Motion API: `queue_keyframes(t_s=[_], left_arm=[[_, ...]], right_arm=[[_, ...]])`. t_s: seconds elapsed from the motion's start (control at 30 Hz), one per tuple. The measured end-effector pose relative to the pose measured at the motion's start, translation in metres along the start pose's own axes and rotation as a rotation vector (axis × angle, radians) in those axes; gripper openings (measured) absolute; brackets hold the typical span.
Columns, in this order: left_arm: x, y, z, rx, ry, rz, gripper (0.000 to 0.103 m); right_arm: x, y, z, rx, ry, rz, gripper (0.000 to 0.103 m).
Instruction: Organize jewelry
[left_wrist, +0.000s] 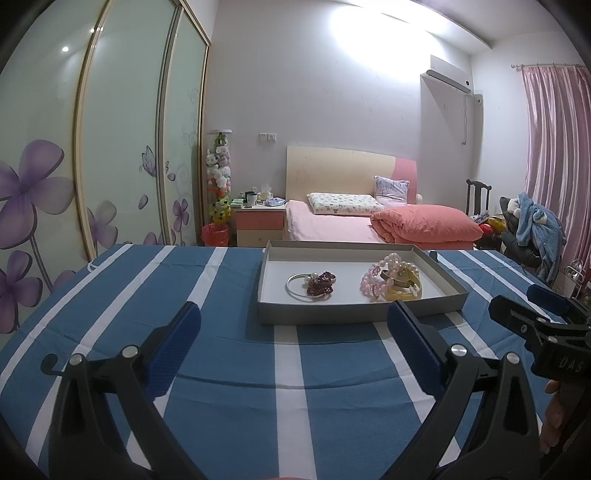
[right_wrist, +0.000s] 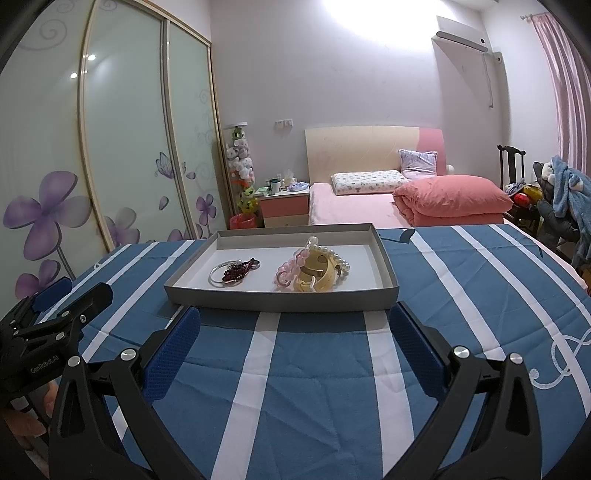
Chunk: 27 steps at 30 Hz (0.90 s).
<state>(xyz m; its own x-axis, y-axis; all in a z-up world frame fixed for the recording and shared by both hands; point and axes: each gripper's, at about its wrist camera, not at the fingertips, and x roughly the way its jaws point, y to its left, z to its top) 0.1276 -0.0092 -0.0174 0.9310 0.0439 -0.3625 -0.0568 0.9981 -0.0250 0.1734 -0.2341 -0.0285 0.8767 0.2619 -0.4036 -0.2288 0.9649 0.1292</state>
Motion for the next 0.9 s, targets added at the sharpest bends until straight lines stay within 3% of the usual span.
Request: queue_keyframes(t_s=[0.9], left_arm=[[0.0014, -0.0038, -0.0016, 0.003, 0.004, -0.008, 0.099]], right_arm=[[0.0001, -0.0005, 0.0007, 0.002, 0.003, 0.0, 0.101]])
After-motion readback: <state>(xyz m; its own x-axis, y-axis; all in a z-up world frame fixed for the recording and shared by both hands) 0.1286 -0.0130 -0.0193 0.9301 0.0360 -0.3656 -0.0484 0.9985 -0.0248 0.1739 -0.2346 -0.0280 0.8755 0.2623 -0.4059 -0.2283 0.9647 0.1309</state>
